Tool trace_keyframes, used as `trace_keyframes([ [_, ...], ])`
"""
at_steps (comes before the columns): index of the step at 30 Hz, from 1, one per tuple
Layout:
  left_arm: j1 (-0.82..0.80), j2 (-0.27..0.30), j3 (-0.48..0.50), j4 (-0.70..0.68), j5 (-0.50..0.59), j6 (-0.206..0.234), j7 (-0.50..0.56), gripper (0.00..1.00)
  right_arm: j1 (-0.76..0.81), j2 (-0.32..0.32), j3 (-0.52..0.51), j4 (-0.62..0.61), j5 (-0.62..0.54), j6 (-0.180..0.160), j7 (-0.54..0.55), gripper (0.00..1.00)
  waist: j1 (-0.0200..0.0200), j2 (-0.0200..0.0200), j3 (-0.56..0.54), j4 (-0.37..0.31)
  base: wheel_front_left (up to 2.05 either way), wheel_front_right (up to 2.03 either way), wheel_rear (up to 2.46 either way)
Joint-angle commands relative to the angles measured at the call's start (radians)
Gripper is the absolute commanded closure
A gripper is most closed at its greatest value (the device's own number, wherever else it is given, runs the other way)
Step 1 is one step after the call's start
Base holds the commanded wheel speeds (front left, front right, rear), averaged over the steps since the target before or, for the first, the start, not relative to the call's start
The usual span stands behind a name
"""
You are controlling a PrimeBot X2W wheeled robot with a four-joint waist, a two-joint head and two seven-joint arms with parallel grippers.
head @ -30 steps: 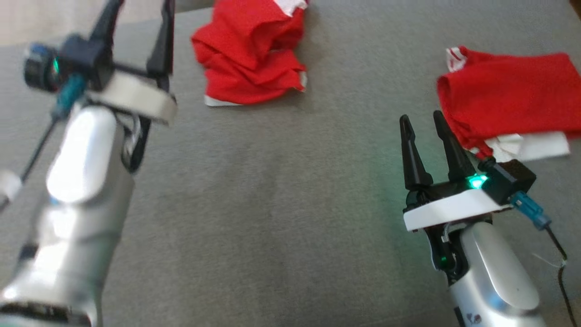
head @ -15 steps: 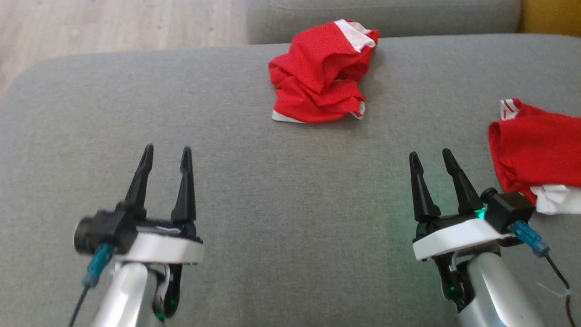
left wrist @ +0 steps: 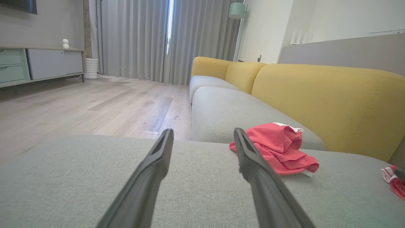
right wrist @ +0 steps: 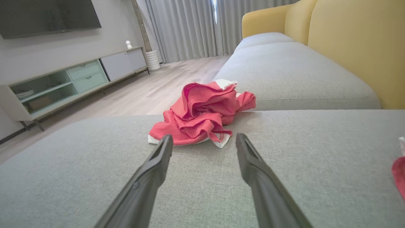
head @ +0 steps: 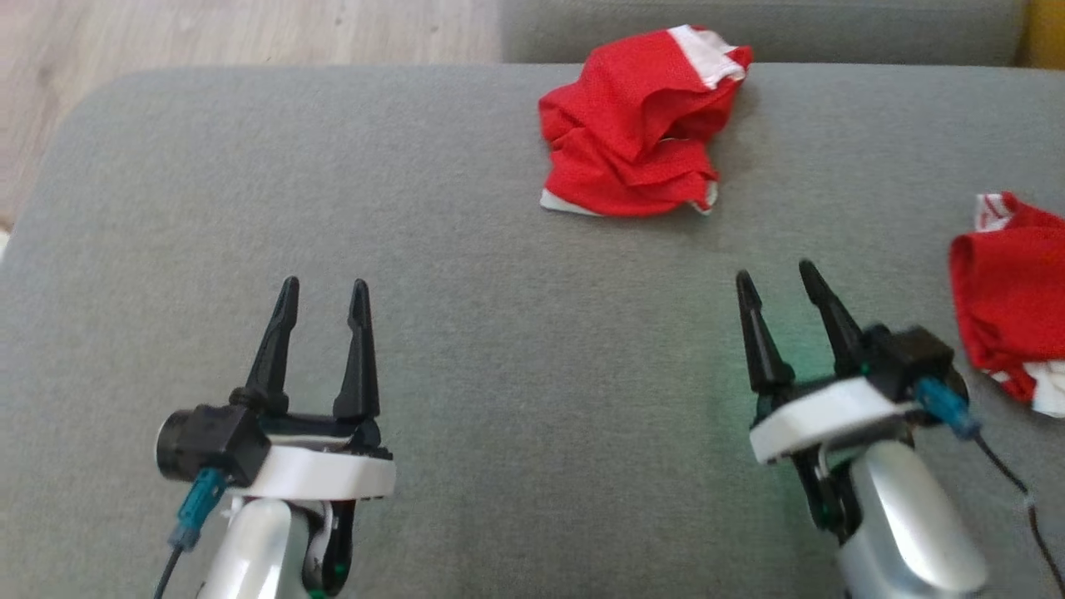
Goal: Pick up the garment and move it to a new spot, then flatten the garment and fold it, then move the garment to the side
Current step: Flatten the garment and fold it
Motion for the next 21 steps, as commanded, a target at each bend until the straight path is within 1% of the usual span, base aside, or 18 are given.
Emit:
trace_keyframes([
  [1,-0.054,0.002,0.032,-0.029,0.008,-0.004,-0.005,0.00,-0.077,-0.002,0.022,-0.019,-0.017,-0.001,0.014,0.00,0.0000,-0.0001,0.028,0.029,0.00,0.00,0.00],
  [6,-0.069,-0.003,0.019,-0.017,0.005,-0.008,-0.005,0.00,-0.165,-0.019,0.030,0.052,-0.036,-0.001,0.077,0.00,0.0000,-0.0001,0.064,0.072,0.00,0.00,0.00],
  [9,-0.091,-0.005,-0.019,-0.006,-0.025,-0.005,-0.005,0.00,-0.302,-0.065,-0.023,0.224,-0.025,-0.001,0.144,0.00,0.0000,-0.0001,0.107,0.140,0.00,0.00,0.00],
  [14,-0.107,-0.006,-0.057,-0.010,-0.056,0.013,-0.005,0.00,-0.390,-0.097,-0.046,0.362,-0.041,-0.001,0.161,0.00,0.0000,-0.0001,0.133,0.183,0.00,0.00,0.00],
  [18,-0.121,-0.006,-0.075,-0.011,-0.074,0.025,-0.005,0.00,-0.445,-0.116,-0.030,0.450,-0.048,-0.001,0.154,0.00,0.0000,-0.0001,0.151,0.208,0.00,0.00,0.00],
  [19,-0.123,-0.006,-0.078,-0.012,-0.076,0.027,-0.005,0.00,-0.458,-0.118,-0.026,0.471,-0.047,-0.001,0.152,0.15,0.0000,-0.0001,0.152,0.210,0.00,0.00,0.00],
  [20,-0.124,-0.006,-0.079,-0.012,-0.079,0.030,-0.005,0.00,-0.470,-0.118,-0.021,0.490,-0.047,-0.001,0.148,0.80,0.0000,-0.0001,0.153,0.211,0.00,0.00,0.00],
  [21,-0.124,-0.006,-0.079,-0.012,-0.080,0.032,-0.005,0.00,-0.481,-0.119,-0.013,0.505,-0.049,-0.001,0.141,1.00,0.0000,-0.0001,0.154,0.212,0.00,0.00,0.00],
])
